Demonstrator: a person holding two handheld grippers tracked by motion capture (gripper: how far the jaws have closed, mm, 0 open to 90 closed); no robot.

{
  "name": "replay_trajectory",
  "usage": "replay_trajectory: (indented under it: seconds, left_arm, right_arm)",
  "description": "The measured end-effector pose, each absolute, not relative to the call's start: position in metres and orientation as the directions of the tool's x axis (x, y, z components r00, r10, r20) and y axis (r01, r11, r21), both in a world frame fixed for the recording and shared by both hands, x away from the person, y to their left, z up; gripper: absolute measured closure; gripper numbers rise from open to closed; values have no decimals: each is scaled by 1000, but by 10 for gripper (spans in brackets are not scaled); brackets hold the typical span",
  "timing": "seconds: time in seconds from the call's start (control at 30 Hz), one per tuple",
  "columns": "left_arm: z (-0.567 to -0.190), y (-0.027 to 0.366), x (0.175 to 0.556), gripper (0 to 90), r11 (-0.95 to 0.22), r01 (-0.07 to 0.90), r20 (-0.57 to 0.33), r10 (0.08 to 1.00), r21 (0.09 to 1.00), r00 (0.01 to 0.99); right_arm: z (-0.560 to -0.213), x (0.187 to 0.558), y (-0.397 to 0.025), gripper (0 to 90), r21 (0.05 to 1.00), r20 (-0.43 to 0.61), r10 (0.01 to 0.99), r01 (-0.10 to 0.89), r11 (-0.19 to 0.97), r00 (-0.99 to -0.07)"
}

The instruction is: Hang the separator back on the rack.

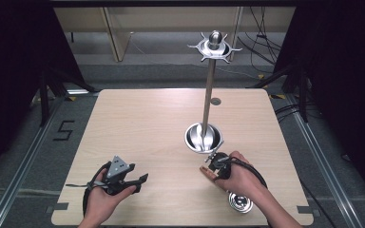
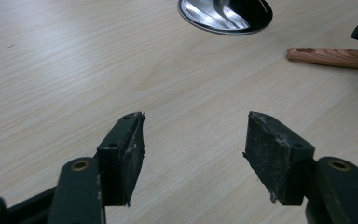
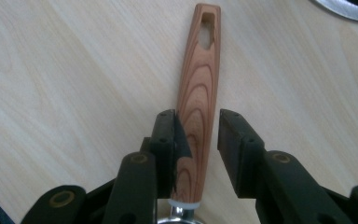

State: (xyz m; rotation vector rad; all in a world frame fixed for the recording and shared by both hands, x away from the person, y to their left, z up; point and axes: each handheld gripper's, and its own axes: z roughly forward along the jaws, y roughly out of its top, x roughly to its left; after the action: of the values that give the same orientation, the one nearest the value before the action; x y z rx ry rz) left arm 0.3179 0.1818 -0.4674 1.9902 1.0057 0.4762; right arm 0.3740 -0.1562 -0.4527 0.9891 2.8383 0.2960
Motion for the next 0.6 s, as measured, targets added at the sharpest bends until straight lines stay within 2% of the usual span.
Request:
replay_trajectory:
  seconds: [0.37, 0.6]
  left_arm:
    - [-466, 182, 317, 367, -341, 477, -27, 791, 810, 611]
    - [-467, 183, 318, 367, -344, 477, -27, 788, 809, 614]
  right_arm:
    - [-461, 384, -152, 666, 188, -71, 582, 562, 806, -810]
    - [-466, 382, -146, 655, 153, -37, 624, 612, 775, -781]
